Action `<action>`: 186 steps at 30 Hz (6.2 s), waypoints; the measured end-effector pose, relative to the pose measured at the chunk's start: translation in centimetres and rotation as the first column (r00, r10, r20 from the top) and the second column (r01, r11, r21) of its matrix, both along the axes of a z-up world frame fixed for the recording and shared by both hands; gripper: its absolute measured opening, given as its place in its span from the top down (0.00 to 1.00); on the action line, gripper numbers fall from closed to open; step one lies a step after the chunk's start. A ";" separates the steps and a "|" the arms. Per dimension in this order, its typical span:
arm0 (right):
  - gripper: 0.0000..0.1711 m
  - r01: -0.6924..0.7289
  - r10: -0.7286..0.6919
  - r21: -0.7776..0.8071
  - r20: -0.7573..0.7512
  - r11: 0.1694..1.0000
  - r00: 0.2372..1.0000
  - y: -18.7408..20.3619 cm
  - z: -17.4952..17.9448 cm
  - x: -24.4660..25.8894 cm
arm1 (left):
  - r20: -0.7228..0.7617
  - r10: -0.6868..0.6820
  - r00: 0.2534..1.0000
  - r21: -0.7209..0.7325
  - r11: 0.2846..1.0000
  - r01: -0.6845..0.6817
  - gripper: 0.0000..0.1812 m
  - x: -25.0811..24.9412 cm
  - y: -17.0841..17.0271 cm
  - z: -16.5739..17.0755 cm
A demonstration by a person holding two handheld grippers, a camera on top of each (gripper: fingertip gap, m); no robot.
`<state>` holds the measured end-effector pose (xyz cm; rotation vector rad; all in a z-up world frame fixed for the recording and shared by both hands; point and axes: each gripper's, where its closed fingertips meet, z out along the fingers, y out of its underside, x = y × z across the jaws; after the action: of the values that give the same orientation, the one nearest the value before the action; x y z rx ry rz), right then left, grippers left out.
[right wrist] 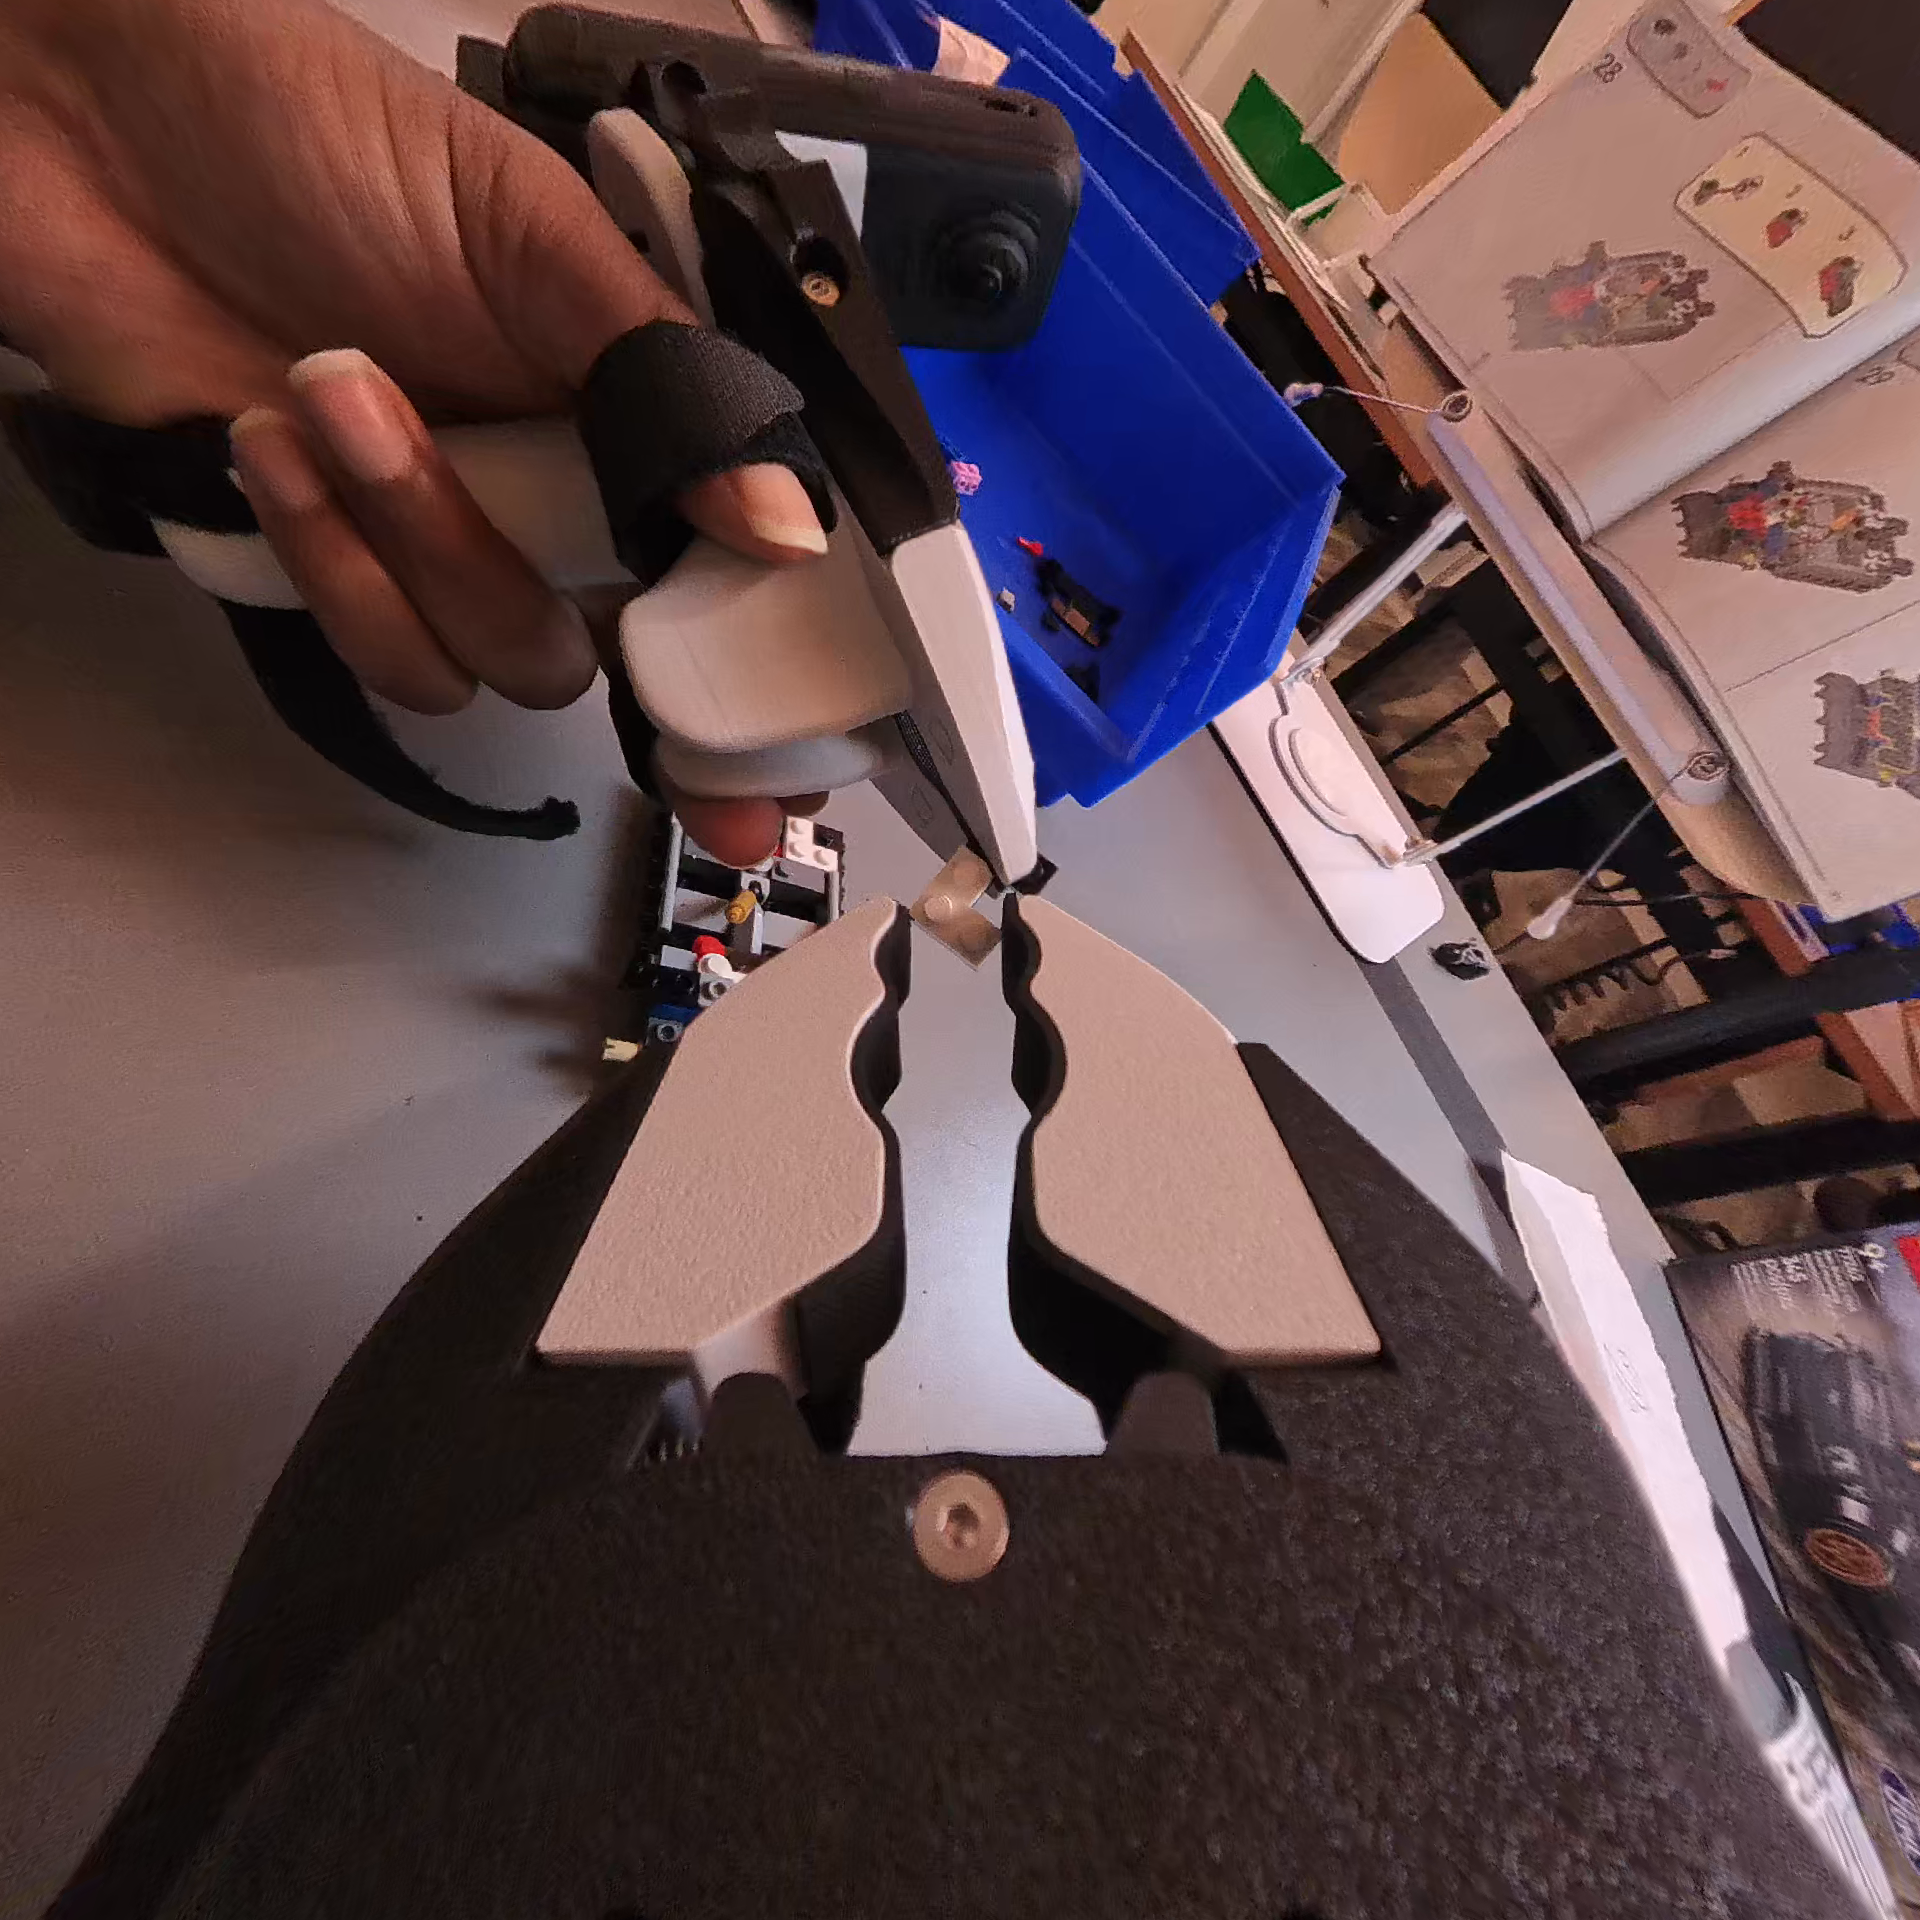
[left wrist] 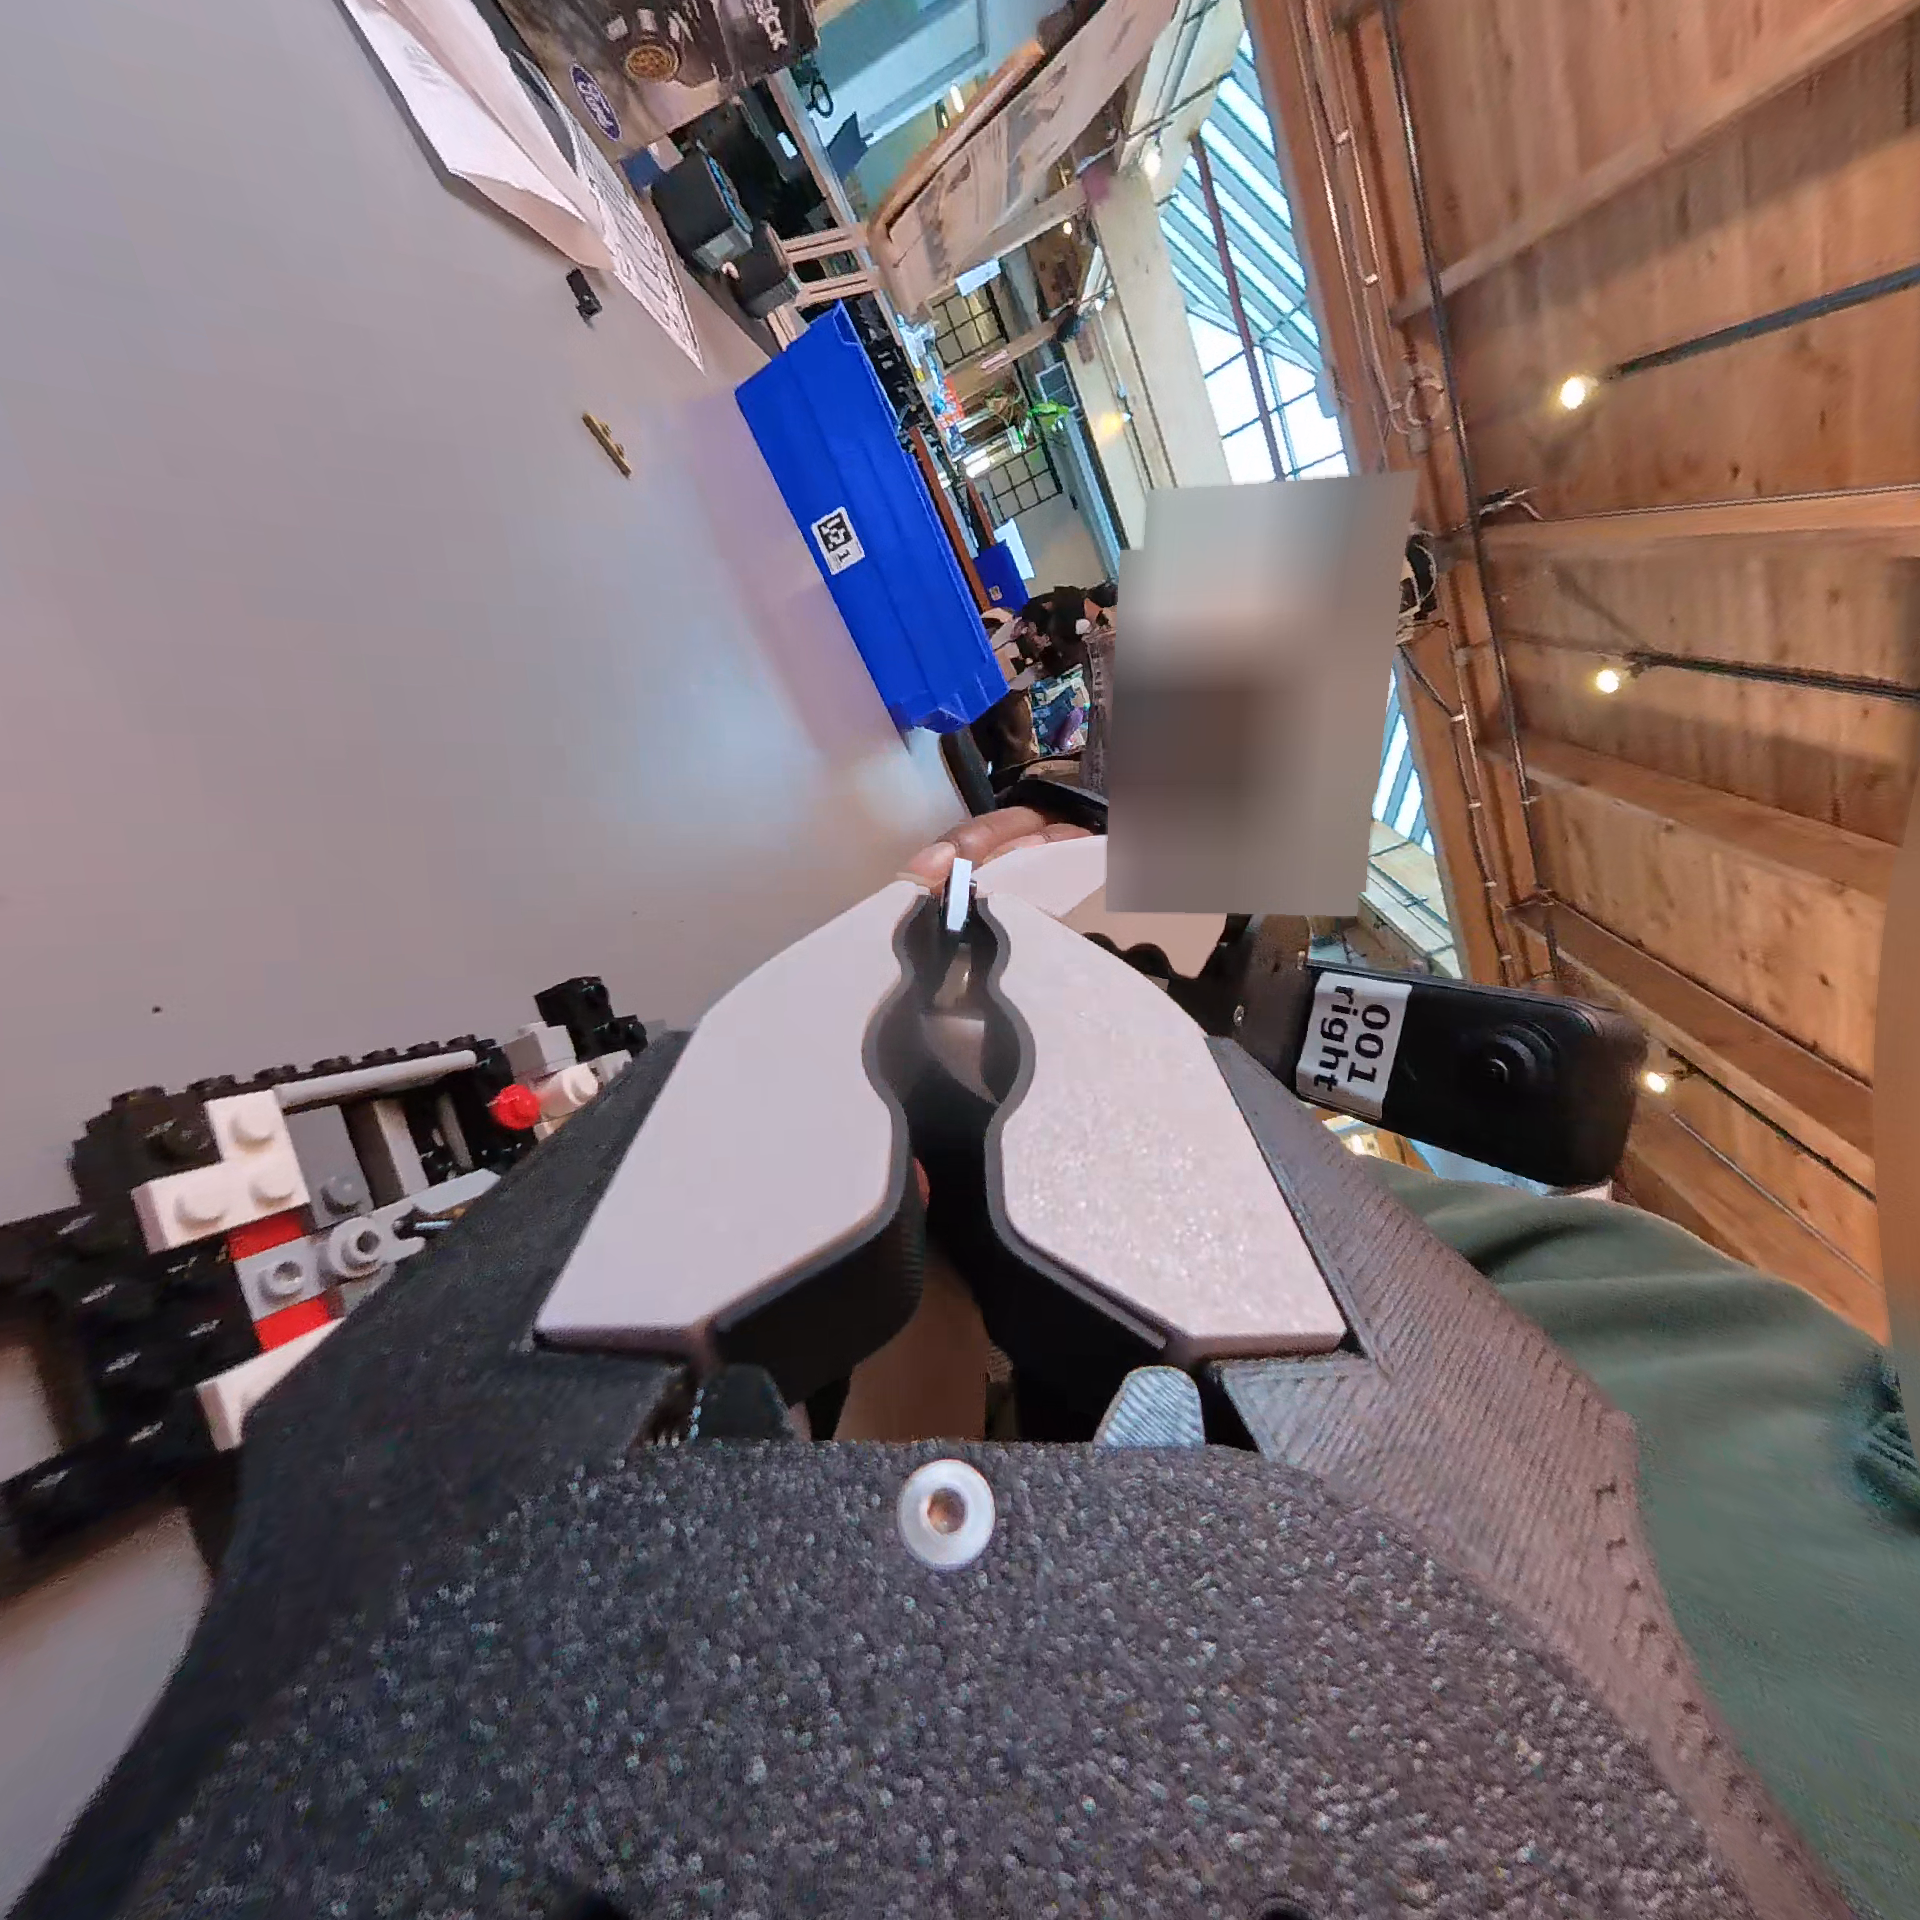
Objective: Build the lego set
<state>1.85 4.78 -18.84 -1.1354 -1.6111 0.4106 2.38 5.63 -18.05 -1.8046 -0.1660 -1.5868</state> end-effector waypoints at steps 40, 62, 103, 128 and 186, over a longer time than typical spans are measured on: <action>0.96 -0.186 0.131 -0.425 -0.155 0.886 0.979 -0.7 -1.3 0.7 | -0.976 0.216 0.013 0.213 0.971 -0.108 0.63 -17.9 6.4 -3.0; 0.95 -0.134 0.056 -0.275 -0.272 0.952 0.961 1.0 1.3 1.1 | -0.712 0.104 0.695 0.302 0.938 0.169 0.98 -6.1 3.1 1.8; 0.87 0.000 0.260 -0.791 0.201 0.611 0.944 -1.9 -7.1 -0.1 | -0.966 -0.251 0.053 -0.113 0.600 0.792 0.69 -0.9 -4.4 -10.1; 0.86 -0.196 0.194 0.014 -0.238 0.981 0.952 -0.7 3.0 -0.5 | -0.384 -0.348 0.855 0.254 0.851 0.460 0.92 0.8 -1.4 2.4; 1.00 -0.047 -0.006 -0.408 -0.127 0.912 0.992 4.8 -3.3 -0.5 | -0.776 0.533 0.337 0.630 0.678 0.378 0.97 -6.5 0.2 -3.2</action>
<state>1.34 9.54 -22.11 -1.3753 -1.4634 0.8493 -4.10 5.84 -21.25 -1.6353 0.8468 -0.1031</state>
